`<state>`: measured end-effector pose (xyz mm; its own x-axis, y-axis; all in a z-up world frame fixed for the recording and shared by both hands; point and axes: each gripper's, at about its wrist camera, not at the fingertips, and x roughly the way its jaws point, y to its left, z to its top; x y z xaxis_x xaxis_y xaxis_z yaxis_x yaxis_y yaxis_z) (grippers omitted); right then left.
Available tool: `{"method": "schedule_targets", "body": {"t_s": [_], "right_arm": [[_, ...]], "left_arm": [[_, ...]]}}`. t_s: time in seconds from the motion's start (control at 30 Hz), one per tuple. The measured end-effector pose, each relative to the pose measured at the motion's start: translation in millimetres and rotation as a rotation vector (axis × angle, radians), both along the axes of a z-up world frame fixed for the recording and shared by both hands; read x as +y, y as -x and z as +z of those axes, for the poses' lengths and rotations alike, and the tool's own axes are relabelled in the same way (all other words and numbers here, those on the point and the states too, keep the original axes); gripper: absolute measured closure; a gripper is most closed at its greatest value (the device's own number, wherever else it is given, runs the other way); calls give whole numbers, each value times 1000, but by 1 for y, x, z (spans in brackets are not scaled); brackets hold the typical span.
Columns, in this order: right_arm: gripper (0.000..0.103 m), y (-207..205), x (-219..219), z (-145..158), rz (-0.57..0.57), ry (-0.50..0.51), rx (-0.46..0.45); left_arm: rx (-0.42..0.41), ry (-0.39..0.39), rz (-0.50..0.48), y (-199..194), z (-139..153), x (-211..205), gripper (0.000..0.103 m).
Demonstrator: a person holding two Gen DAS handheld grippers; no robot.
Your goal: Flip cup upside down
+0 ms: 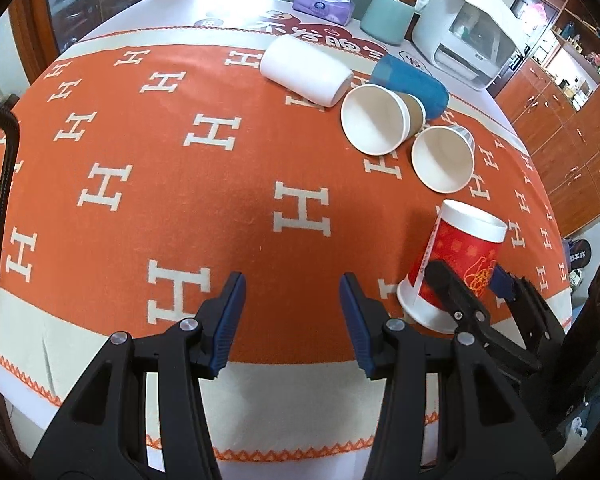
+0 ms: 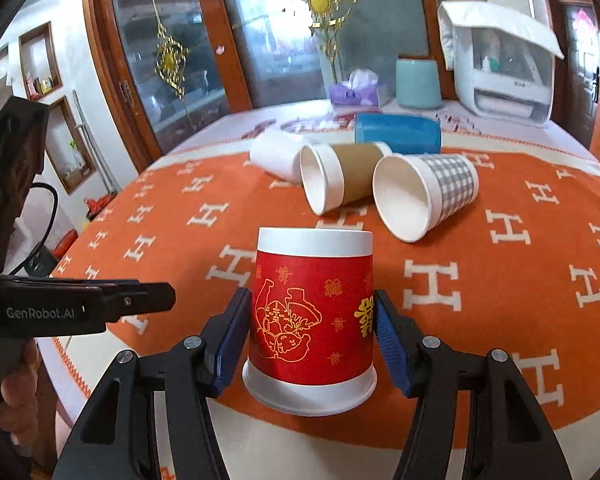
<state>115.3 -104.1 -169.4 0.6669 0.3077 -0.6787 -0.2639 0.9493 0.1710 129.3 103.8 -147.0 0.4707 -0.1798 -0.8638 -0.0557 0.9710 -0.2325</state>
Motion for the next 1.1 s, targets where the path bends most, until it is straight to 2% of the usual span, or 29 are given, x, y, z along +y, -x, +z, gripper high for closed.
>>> {"method": "schedule_targets", "body": {"t_s": [0.27, 0.8, 0.87, 0.93, 1.0, 1.1], "right_arm": [[42, 16, 0, -5, 24, 31, -15], [41, 40, 9, -11, 55, 121, -27], [35, 41, 12, -11, 63, 135, -19], [22, 42, 11, -9, 59, 120, -10], [18, 47, 8, -3, 48, 94, -35], [18, 54, 7, 8, 57, 89, -49]], "left_arm": [[-36, -8, 6, 5, 3, 0, 57], [-54, -32, -13, 26, 6, -6, 57], [-48, -36, -14, 28, 5, -7, 57], [-38, -38, -15, 29, 5, -6, 57], [-33, -38, -14, 29, 5, -6, 57], [-36, -39, -9, 32, 7, -6, 56]]}}
